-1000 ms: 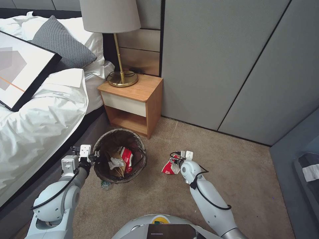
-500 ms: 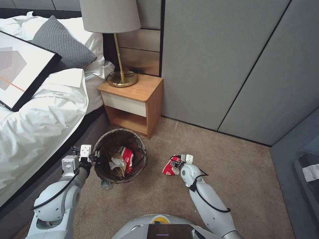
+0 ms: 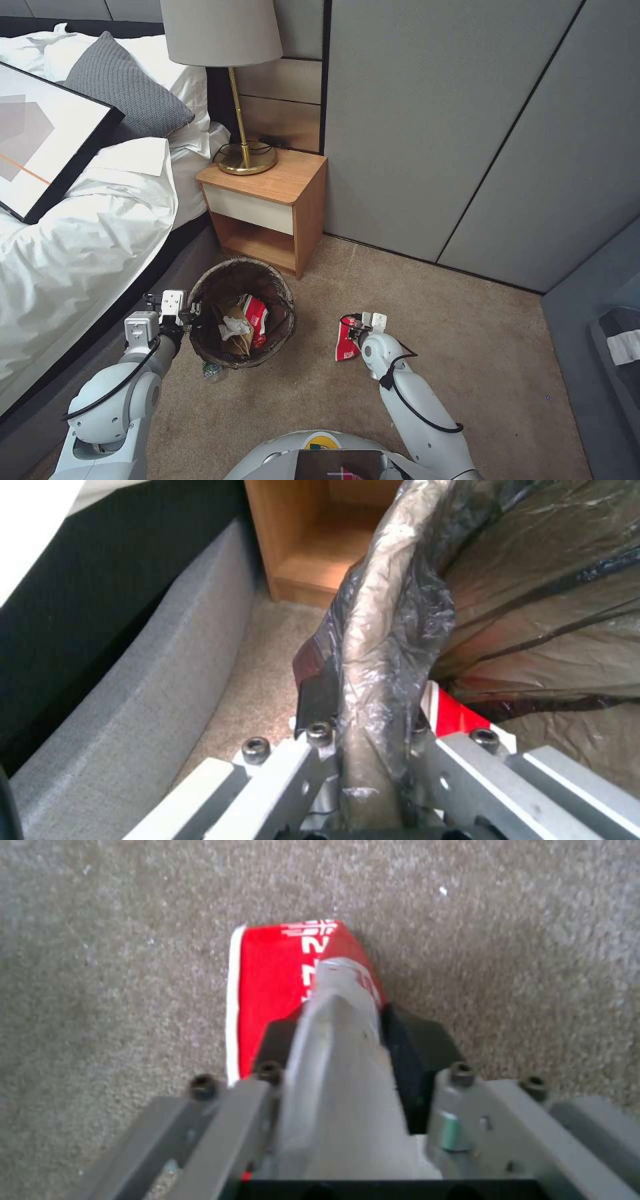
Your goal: Pick up the trash bin, then pick up the garbage from the floor and place it into the trash bin.
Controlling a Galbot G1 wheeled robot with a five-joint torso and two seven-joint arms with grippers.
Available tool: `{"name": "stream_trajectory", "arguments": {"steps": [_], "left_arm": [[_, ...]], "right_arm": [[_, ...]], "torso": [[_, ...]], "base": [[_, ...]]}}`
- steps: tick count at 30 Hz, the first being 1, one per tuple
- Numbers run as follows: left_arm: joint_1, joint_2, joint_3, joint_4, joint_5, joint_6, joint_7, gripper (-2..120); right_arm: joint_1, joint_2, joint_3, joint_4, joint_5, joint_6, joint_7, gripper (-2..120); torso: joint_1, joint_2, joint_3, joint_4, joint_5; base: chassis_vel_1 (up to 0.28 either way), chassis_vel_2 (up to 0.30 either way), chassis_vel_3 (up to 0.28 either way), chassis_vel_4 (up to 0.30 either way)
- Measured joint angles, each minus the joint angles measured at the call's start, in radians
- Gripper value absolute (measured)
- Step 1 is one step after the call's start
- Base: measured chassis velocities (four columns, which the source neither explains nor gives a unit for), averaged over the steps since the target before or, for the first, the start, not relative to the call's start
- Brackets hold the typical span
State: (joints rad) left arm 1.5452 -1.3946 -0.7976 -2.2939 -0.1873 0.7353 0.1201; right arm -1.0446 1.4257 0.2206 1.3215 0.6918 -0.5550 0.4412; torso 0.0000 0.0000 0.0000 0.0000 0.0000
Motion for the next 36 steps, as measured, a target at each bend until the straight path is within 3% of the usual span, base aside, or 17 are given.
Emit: {"name": "stream_trajectory", "arguments": {"steps": [1, 4, 7, 22, 28, 32, 33, 35, 36], "left_arm": [[0.000, 0.000, 0.000, 0.000, 0.000, 0.000, 0.000, 0], [0.000, 0.001, 0.000, 0.000, 0.000, 0.000, 0.001, 0], [0.000, 0.001, 0.000, 0.000, 0.000, 0.000, 0.001, 0], [-0.006, -0.005, 0.000, -0.005, -0.001, 0.000, 0.004, 0], [-0.005, -0.001, -0.004, -0.014, -0.009, 0.000, 0.004, 0], [-0.006, 0.021, -0.005, -0.028, -0.035, 0.000, -0.008, 0], [-0.006, 0.021, -0.005, -0.028, -0.035, 0.000, -0.008, 0], [-0.006, 0.027, -0.004, -0.040, -0.036, 0.000, -0.012, 0], [-0.006, 0.027, -0.004, -0.040, -0.036, 0.000, -0.012, 0]], "right_arm": [[0.000, 0.000, 0.000, 0.000, 0.000, 0.000, 0.000, 24], [-0.002, -0.001, 0.001, 0.007, -0.001, 0.002, 0.000, 6], [-0.007, -0.002, 0.003, 0.015, -0.001, 0.002, 0.000, 0], [-0.075, -0.035, 0.053, 0.140, 0.042, -0.004, 0.021, 0], [-0.128, -0.085, 0.104, 0.323, 0.145, -0.029, 0.058, 0], [-0.191, -0.161, 0.174, 0.562, 0.284, -0.097, 0.132, 0], [-0.191, -0.161, 0.174, 0.562, 0.284, -0.097, 0.132, 0], [-0.229, -0.239, 0.221, 0.742, 0.374, -0.156, 0.181, 0], [-0.229, -0.239, 0.221, 0.742, 0.374, -0.156, 0.181, 0]], "torso": [[0.000, 0.000, 0.000, 0.0000, 0.0000], [0.000, 0.000, 0.000, 0.0000, 0.0000], [0.000, 0.000, 0.000, 0.0000, 0.0000], [0.000, 0.000, 0.000, 0.0000, 0.0002], [0.000, 0.000, 0.000, 0.0001, 0.0001], [0.000, 0.000, 0.000, 0.0000, 0.0000], [0.000, 0.000, 0.000, 0.0000, 0.0000], [0.000, 0.000, 0.000, -0.0002, 0.0005], [0.000, 0.000, 0.000, -0.0002, 0.0005]], "base": [[0.000, 0.000, 0.000, 0.000], [0.000, 0.000, 0.000, 0.000], [0.000, 0.000, 0.000, 0.000], [0.000, 0.000, 0.000, 0.000], [0.000, 0.000, 0.000, 0.000], [0.000, 0.000, 0.000, 0.000], [0.000, 0.000, 0.000, 0.000], [0.000, 0.000, 0.000, 0.000], [0.000, 0.000, 0.000, 0.000]]}}
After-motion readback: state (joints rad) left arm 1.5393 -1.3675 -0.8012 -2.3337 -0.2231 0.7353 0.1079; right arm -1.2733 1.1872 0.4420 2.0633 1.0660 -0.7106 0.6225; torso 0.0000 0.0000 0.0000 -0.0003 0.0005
